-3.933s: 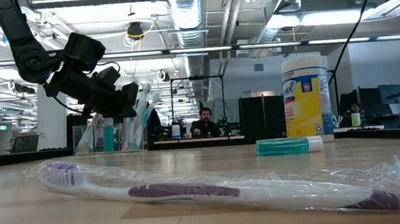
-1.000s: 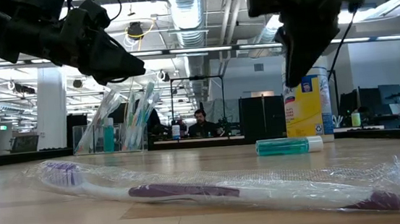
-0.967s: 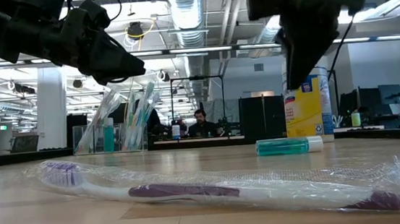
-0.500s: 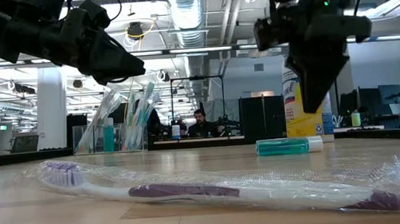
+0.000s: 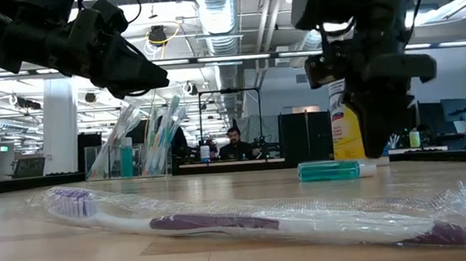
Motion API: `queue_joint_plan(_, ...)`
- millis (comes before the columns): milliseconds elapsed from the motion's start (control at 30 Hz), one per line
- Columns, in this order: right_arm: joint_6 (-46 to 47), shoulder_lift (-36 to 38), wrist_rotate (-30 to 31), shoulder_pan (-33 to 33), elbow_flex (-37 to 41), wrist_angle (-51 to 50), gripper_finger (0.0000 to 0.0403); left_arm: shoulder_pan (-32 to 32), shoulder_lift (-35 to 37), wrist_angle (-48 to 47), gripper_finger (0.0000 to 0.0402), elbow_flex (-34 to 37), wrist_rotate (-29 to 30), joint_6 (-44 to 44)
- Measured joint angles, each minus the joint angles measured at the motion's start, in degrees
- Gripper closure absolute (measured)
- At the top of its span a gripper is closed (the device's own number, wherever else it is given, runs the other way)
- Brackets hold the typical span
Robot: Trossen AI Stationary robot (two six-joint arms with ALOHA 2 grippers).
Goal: Pick & Place toothbrushing station
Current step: Put the blue mouthwash into the transparent organizer
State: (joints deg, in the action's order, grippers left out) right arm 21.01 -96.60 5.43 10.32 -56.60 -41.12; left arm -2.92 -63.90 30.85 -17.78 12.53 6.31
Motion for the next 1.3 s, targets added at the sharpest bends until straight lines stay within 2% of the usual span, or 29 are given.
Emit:
queue_joint_plan(133,-0.1,0.0,-2.6,-0.8,1.0,2.5,0.0342,0.0,0.0,0.0,0.0266,0.0,0.0,0.0)
queue_joint_plan(733,-5.0,0.0,-0.5,-2.6,1.0,1.6,0.029,0.0,0.0,0.0,0.0266,0.0,0.0,0.0)
queue_joint_plan(1200,-7.6,0.0,-0.4,-3.6,-0.3,0.0,0.029,0.0,0.0,0.0,0.0266,0.0,0.0,0.0)
queue_joint_plan(1300,-8.7,0.0,1.2,-4.0,-1.0,-0.6,0.029,0.0,0.0,0.0,0.0266,0.0,0.0,0.0)
